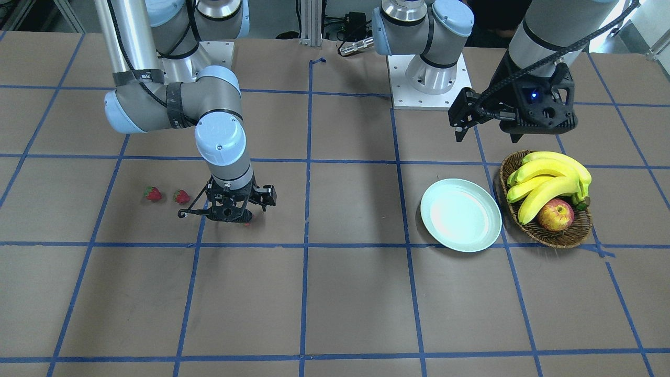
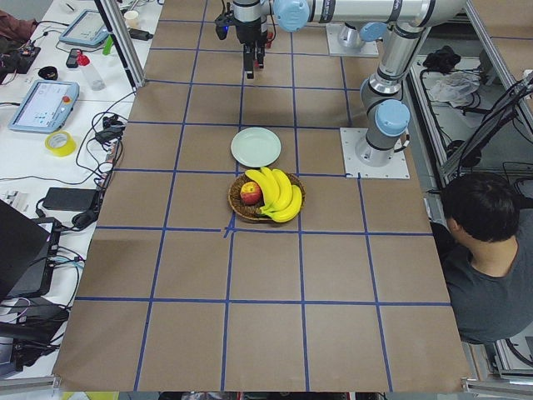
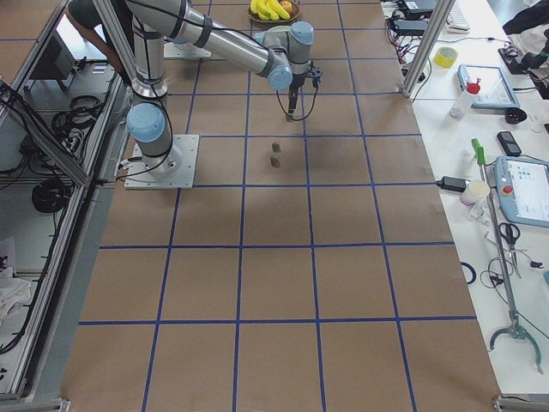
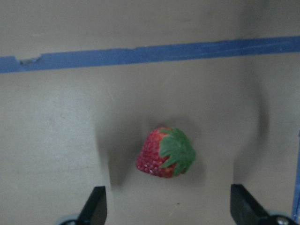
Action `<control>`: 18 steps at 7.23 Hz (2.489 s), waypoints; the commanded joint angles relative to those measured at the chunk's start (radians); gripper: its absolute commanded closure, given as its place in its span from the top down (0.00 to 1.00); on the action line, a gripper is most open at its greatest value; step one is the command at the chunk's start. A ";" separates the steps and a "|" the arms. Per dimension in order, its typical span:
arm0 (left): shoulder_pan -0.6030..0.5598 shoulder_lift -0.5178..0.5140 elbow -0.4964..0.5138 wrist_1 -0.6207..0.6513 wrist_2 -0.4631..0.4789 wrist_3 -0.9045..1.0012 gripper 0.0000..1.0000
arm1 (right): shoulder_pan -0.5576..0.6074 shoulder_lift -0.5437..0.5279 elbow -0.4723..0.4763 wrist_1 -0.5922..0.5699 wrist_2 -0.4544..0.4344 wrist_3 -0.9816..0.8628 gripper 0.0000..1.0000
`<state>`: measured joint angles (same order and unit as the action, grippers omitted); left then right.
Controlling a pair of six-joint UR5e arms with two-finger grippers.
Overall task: Collect all strawberries into plate
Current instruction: 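Lower the right gripper onto the lone strawberry and close on it, then carry the strawberry with the right gripper and set it beside the plate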
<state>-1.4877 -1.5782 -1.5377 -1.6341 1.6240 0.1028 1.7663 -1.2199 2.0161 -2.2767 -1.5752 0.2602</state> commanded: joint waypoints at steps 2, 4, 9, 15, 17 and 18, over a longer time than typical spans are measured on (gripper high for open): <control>0.000 -0.011 -0.001 0.003 -0.003 -0.002 1.00 | 0.001 0.017 -0.028 -0.012 -0.003 0.005 0.63; 0.000 -0.003 -0.001 0.003 -0.001 0.000 1.00 | 0.001 0.022 -0.043 -0.012 -0.006 0.010 0.64; 0.001 -0.006 -0.001 0.005 -0.001 0.000 1.00 | -0.001 0.039 -0.076 -0.012 -0.006 0.010 0.58; 0.003 -0.005 -0.001 0.007 -0.001 0.000 1.00 | -0.001 0.033 -0.106 0.005 -0.008 0.017 0.11; 0.001 -0.005 -0.001 0.007 -0.001 0.000 1.00 | 0.010 0.020 -0.180 0.072 0.020 0.121 0.10; 0.003 -0.003 -0.001 0.007 0.000 0.000 1.00 | 0.043 0.020 -0.188 0.080 0.120 0.217 0.10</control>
<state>-1.4859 -1.5825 -1.5386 -1.6276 1.6233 0.1028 1.7802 -1.1966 1.8516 -2.2180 -1.5391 0.3755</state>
